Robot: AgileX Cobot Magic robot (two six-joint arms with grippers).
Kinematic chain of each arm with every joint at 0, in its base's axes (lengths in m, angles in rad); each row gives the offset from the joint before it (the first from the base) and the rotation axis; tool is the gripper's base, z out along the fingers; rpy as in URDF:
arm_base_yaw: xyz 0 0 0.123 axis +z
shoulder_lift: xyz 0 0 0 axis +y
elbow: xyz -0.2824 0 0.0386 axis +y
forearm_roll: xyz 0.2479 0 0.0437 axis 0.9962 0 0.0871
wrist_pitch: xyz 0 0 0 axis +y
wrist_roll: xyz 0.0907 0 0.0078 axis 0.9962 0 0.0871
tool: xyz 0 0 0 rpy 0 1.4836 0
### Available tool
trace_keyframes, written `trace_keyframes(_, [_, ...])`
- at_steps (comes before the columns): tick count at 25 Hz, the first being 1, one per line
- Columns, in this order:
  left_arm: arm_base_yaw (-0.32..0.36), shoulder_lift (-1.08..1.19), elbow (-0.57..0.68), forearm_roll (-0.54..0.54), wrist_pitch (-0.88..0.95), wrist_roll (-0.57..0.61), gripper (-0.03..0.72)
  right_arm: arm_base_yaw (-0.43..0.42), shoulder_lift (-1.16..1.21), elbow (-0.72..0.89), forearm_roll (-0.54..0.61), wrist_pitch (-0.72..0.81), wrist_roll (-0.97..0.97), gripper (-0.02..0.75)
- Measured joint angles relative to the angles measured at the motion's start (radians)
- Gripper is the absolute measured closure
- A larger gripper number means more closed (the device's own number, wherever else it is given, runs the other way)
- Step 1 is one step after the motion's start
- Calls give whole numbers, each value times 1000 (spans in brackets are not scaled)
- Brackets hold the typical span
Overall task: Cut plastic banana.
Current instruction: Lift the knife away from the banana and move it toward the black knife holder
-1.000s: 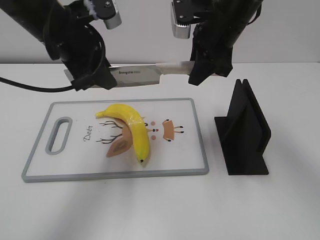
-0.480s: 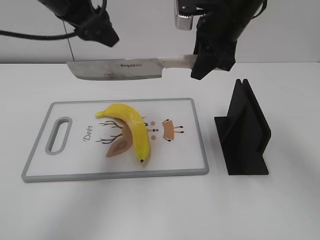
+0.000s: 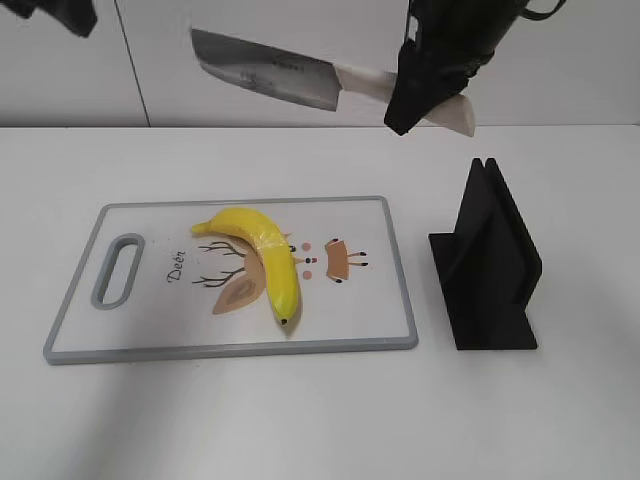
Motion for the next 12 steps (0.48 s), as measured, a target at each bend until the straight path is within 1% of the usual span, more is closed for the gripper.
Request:
trace_keyframes(2, [28,-1,0,2,92,-19,96,0,-6,0,-1,2,71,570])
trace_keyframes(4, [55,-1,0,2,135,-27,96,0,-17,0,-1,3,156,570])
trace_keyframes(8, [91,-27,12,-2,146,-77,96,0,-44,0,-2,4,325,570])
trace_keyframes(12, [98,-113,72,-8,148,-98,101,0,-74,0,-4,6,471,570])
